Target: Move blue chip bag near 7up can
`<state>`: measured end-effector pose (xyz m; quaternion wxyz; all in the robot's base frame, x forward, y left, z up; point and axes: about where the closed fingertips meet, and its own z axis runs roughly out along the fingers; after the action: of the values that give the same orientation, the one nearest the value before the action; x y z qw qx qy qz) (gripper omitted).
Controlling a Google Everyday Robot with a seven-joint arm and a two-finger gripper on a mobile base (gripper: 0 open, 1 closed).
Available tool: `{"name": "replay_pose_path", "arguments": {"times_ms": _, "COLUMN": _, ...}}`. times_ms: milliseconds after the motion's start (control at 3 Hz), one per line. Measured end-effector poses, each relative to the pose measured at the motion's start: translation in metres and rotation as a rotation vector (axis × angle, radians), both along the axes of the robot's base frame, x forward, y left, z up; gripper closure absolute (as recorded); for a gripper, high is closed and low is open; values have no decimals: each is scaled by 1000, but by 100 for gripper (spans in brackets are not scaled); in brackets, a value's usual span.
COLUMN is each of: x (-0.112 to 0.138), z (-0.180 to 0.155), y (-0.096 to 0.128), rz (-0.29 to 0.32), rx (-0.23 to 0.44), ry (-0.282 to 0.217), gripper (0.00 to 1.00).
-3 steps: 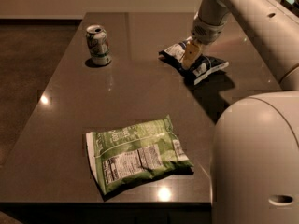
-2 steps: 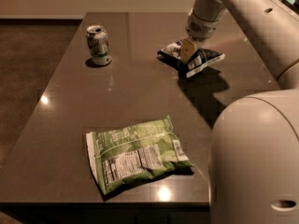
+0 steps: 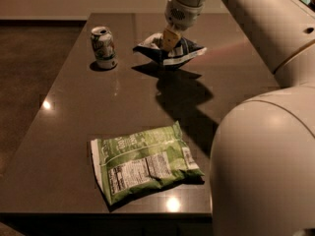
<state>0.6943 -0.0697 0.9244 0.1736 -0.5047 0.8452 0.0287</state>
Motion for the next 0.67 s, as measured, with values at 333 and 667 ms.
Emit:
{"name": "replay_pose_path", "arguments": {"times_ms": 333, "x": -1, "z": 7, "y": 37, "rz": 98, "rx": 0, "ry": -11, "gripper": 100}}
{"name": "replay_pose_path", "arguments": {"times_ms": 667, "x": -2, "z": 6, "y": 66, "rz": 188, "rx": -1, "ry": -8, "gripper": 100}}
